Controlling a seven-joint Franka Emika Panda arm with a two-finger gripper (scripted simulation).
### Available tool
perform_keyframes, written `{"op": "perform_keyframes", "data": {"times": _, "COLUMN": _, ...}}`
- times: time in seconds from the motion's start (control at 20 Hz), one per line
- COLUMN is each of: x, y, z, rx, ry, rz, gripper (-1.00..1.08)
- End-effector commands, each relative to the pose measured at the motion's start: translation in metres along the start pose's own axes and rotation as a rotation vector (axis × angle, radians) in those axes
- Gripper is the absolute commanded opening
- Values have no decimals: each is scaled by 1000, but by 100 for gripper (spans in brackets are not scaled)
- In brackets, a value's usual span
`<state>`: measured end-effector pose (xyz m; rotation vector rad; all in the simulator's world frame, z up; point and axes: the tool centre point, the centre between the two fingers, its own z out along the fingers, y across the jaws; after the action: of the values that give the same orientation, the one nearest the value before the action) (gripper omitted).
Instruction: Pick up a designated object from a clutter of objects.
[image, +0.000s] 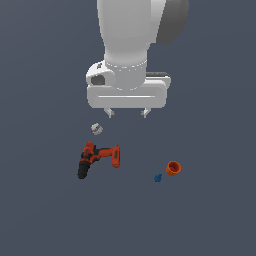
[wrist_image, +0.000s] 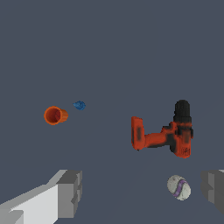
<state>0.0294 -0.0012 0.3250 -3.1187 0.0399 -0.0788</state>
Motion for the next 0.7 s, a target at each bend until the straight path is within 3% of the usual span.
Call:
{"op": "perform_keyframes", "data": {"times": 0.0, "x": 7, "y": -11, "z": 14, "rx": -6, "ry": -5, "rz": -23, "gripper": 100}}
{"op": "perform_keyframes", "data": {"times": 0.65, "x": 43, "y": -107, "z": 131, "rx": -28, "ry": -32, "rz": -213, "gripper": 100}}
